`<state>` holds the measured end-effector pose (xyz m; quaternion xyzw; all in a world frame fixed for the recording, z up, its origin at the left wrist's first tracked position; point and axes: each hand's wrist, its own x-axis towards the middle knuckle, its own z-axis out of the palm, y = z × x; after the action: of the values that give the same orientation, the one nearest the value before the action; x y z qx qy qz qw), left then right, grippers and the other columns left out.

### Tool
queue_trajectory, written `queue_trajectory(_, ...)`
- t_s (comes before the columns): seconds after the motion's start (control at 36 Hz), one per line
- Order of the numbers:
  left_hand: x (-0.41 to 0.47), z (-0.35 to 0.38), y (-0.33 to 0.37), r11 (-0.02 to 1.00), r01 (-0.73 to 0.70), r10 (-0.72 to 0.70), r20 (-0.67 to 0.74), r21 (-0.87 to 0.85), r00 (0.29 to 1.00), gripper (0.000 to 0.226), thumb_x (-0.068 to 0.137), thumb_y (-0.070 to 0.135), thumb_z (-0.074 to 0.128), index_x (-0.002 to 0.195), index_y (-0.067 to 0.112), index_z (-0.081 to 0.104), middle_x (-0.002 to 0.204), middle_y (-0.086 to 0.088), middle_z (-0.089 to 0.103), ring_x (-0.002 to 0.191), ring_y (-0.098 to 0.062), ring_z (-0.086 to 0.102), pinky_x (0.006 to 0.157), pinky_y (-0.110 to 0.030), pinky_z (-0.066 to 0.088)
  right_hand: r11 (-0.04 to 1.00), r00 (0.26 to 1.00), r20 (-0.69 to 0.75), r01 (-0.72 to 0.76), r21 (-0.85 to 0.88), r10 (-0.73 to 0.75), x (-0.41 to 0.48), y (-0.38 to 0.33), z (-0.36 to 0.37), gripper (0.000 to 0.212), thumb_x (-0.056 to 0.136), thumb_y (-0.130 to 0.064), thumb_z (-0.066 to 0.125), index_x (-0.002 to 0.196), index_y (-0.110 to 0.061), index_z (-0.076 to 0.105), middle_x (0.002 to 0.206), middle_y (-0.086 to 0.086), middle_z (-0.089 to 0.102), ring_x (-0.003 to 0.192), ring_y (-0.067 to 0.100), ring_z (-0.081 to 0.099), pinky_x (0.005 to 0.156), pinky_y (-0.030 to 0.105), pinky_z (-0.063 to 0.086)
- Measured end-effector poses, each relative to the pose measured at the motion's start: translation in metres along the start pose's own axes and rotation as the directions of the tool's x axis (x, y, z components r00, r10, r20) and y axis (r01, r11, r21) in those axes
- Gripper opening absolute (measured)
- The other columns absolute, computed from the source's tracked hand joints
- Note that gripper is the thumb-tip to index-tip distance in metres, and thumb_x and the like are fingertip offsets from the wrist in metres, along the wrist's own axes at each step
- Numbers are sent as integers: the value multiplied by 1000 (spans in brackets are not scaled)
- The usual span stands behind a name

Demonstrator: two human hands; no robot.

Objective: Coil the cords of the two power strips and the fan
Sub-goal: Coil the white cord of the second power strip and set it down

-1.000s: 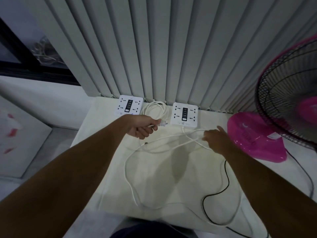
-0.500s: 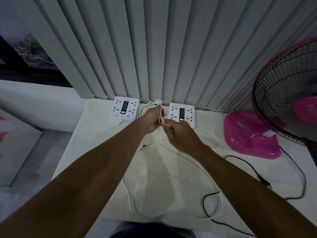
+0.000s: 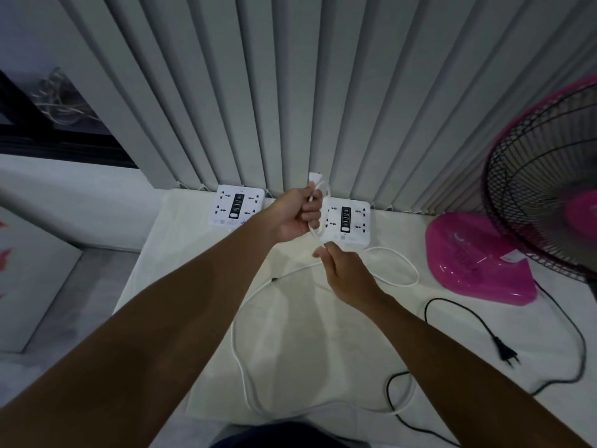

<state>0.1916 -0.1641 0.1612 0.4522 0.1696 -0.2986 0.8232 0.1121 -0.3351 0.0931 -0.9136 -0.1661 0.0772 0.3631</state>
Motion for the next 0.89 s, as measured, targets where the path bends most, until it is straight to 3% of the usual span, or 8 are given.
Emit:
queue_trajectory(0.11,-3,-7,13,991,26,-12,103,-134,995,39,106,34,37,71,21,45,46,9,24,40,-7,11,39,-21,13,998,982,177,-52,-44,59,-11,33,4,33,105,-44,30,100,-18,51,81,-33,55,75,-7,48,70,23,36)
queue_trajectory(0.17,-6,-11,20,985,27,-3,136,-173,991,40,106,31,37,68,21,46,46,9,22,42,-8,7,37,-21,11,989,948,285,-126,-77,143,-16,57,4,14,106,-25,38,96,-18,45,100,-21,59,86,1,54,77,23,39)
queue_trajectory(0.25,-12,-21,30,988,34,-4,189,-154,982,40,105,31,38,67,22,46,49,10,16,41,-7,7,37,-21,11,943,876,357,-328,-54,325,-24,87,-6,19,100,-10,43,86,-22,44,93,-3,60,77,14,54,71,33,44)
queue_trajectory(0.42,-25,-36,39,971,151,-190,214,185,958,38,104,31,40,68,22,48,52,10,14,40,-8,8,40,-24,11,799,790,232,-596,76,567,-19,107,-45,34,101,-39,55,83,-13,66,61,9,67,47,20,59,52,27,44)
queue_trajectory(0.58,-23,-22,19,880,235,-315,137,413,939,41,105,36,37,66,25,44,56,8,10,42,-10,6,40,-25,8,553,677,220,-713,431,702,24,78,-86,34,90,-41,73,88,-7,68,60,1,47,34,6,32,36,15,22)
queue_trajectory(0.78,-11,0,3,873,195,-245,56,447,968,40,107,41,33,71,24,40,52,9,22,38,-6,13,42,-25,6,326,748,275,-547,771,604,62,20,-101,25,100,-19,40,108,-8,62,60,0,37,38,9,30,38,16,22)
queue_trajectory(0.83,-7,5,0,881,167,-195,19,444,981,40,107,44,31,74,24,40,55,8,20,39,-6,14,43,-24,7,395,794,175,-465,792,582,62,3,-95,22,98,-16,47,107,-6,65,58,2,48,37,12,38,37,18,31)
queue_trajectory(0.89,-4,10,-3,883,136,-147,-12,449,989,40,106,49,30,77,23,40,57,7,20,41,-7,15,44,-24,9,577,861,-6,-335,745,508,56,-10,-85,20,99,-17,55,98,-3,70,61,6,56,37,15,45,37,21,37)
